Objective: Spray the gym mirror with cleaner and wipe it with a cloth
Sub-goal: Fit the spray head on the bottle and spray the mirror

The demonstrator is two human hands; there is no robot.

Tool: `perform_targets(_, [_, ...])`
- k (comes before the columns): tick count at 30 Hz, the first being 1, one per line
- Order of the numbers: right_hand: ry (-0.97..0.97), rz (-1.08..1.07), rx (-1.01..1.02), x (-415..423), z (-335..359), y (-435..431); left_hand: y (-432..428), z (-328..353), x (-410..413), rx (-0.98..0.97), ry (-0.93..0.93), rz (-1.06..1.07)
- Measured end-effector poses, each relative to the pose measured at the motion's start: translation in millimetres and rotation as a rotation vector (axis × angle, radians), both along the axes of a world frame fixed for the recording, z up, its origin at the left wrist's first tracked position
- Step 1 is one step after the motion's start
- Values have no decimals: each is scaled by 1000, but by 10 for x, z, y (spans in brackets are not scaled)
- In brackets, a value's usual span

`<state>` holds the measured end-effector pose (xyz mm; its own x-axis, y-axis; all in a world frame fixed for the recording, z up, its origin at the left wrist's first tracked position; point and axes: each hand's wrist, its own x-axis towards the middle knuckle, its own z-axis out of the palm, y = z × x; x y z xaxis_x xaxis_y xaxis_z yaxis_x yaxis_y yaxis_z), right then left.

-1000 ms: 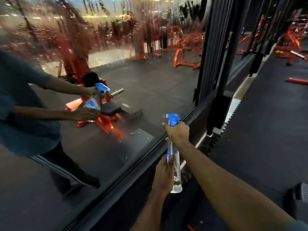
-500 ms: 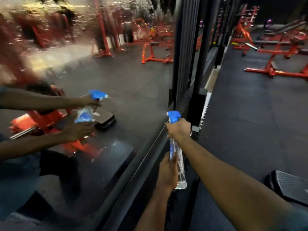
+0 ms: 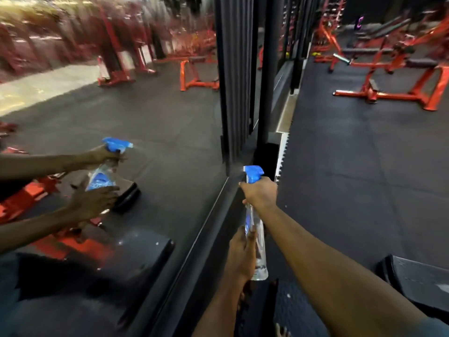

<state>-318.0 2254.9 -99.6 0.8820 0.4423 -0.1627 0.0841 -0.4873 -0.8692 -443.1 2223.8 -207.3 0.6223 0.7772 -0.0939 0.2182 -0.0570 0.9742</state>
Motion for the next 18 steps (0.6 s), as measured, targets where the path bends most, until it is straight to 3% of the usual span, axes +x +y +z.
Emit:
perform_targets(10, [61,77,65,1417,298,593,553,304,1434,-12,-29,40])
perform_targets(18, [4,214,254,1321,1217,1034,1062,856,1597,250,-28,273])
